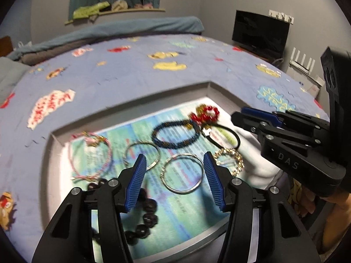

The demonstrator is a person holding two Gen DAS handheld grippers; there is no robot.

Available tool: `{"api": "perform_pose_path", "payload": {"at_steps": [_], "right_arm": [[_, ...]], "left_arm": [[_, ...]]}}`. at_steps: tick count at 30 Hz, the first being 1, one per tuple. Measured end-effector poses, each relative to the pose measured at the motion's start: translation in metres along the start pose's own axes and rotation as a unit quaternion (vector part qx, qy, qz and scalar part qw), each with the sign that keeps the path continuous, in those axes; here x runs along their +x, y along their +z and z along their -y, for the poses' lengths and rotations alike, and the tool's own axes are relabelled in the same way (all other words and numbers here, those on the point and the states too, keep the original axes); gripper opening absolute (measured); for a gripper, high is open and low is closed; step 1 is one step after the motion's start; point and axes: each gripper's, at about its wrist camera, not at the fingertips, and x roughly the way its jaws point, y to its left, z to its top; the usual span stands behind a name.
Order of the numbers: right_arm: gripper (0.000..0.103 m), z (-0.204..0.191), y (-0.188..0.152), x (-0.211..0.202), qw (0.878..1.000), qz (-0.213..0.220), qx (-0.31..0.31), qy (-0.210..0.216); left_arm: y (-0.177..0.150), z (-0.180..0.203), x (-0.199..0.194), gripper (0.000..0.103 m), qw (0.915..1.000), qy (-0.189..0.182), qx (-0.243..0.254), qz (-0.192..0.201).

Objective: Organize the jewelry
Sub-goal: 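Lower both pieces onto the paper and open both tools, then withdraw both tools from the box toward the last pieces on the bed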

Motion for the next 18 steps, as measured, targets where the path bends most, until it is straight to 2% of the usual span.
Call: {"api": "perform_pose_path", "payload": {"at_steps": [2, 4, 5, 9, 11, 14, 18], "right_arm": [[0.035, 0.003, 0.0, -0.004, 1.0, 0.006, 0.005, -0.001], [0.044, 0.006, 0.001, -0.009, 1.0, 0.013, 0.015, 0.003], [0.047, 0.008, 0.002, -0.011, 1.0, 0.016, 0.019, 0.004], [0.06, 0.015, 0.002, -0.02, 0.999, 0.029, 0.04, 0.005], [0.075, 0.016, 0.002, -0.023, 0.998, 0.034, 0.043, 0.004], [0.098, 0.015, 0.001, -0.03, 0.998, 0.041, 0.043, 0.005], [0.098, 0.01, 0.002, -0.039, 0.998, 0.044, 0.031, -0.011]], "left_arm": [[0.002, -0.003, -0.004, 0.063, 1.0, 0.007, -0.002, 0.005], [0.002, -0.006, -0.008, 0.07, 0.9997, 0.022, -0.001, 0.012], [0.002, -0.008, -0.011, 0.075, 0.9994, 0.032, -0.002, 0.016], [0.001, -0.019, -0.018, 0.085, 0.9978, 0.057, -0.019, 0.026], [0.001, -0.024, -0.022, 0.091, 0.9967, 0.072, -0.023, 0.032], [-0.002, -0.03, -0.027, 0.093, 0.9949, 0.091, -0.03, 0.033], [-0.004, -0.034, -0.039, 0.093, 0.9929, 0.108, -0.038, 0.031]]}}
